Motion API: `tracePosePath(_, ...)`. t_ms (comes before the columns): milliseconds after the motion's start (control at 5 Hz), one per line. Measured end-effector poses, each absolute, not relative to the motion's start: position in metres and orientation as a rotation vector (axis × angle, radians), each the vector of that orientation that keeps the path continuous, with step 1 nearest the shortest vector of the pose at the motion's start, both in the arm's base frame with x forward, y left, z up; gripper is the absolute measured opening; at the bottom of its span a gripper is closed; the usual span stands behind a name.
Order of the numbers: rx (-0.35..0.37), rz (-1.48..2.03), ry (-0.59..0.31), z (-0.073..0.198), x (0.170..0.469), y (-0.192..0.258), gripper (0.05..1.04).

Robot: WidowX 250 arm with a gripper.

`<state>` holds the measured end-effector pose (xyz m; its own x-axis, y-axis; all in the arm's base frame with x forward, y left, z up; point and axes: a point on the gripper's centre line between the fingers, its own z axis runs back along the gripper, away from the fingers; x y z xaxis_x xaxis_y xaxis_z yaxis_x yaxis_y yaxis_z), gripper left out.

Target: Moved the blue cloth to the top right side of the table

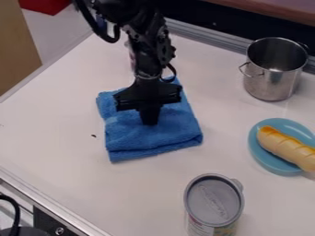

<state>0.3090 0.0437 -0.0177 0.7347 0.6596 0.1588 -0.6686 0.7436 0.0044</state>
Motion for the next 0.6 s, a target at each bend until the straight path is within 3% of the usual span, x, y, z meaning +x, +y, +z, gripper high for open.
tracePosePath(600,0.007,0.636,-0.188,-0.017,0.334,0.023,0.052)
